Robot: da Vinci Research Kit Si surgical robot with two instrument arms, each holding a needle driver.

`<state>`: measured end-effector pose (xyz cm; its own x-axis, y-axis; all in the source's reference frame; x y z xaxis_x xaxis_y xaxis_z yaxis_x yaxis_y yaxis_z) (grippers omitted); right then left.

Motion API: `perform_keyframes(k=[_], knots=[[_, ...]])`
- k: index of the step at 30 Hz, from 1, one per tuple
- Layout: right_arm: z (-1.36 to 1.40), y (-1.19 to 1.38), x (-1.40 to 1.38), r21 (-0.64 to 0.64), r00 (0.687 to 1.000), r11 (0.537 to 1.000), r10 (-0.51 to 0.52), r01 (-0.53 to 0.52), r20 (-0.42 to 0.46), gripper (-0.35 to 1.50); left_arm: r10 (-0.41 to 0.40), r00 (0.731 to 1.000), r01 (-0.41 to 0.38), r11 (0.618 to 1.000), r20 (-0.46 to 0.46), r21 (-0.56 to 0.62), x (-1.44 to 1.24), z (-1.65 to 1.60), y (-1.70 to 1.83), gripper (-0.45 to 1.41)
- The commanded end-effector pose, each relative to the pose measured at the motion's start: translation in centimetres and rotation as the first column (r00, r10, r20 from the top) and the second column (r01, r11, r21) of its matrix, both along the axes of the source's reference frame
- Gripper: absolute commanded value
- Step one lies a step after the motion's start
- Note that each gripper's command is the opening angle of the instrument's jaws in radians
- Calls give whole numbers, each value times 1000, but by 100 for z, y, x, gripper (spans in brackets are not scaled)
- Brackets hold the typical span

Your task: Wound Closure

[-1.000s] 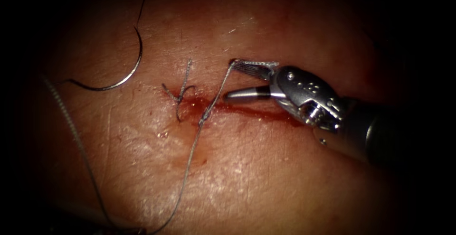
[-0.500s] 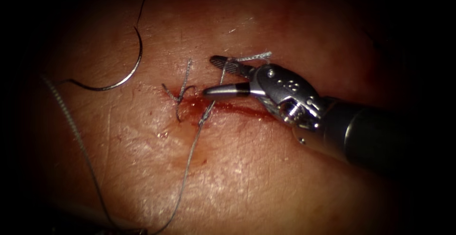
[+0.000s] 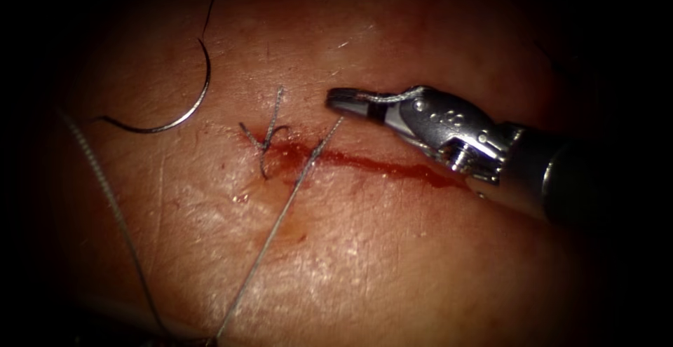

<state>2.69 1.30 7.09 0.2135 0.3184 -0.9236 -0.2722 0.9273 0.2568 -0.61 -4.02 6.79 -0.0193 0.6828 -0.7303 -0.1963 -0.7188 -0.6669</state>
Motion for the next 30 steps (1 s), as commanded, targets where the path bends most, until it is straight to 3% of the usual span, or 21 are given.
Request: perform_keyframes(k=[1,14,20,30], knots=[[4,-5,9,4,1000,1000,-12,12,-5,-35,0,1000,0,1000,-1,5,2,3,-12,-45],[22,16,5,-180,979,977,-77,112,189,-35,-6,1000,6,1000,6,3,-7,-19,-18,-45],[31,24,6,-182,978,976,-79,115,193,-35,5,1000,-5,1000,11,-3,4,-25,-35,-45],[38,23,5,-187,973,975,-82,123,214,-35,3,1000,-4,1000,-4,-30,26,-5,-52,-45]])
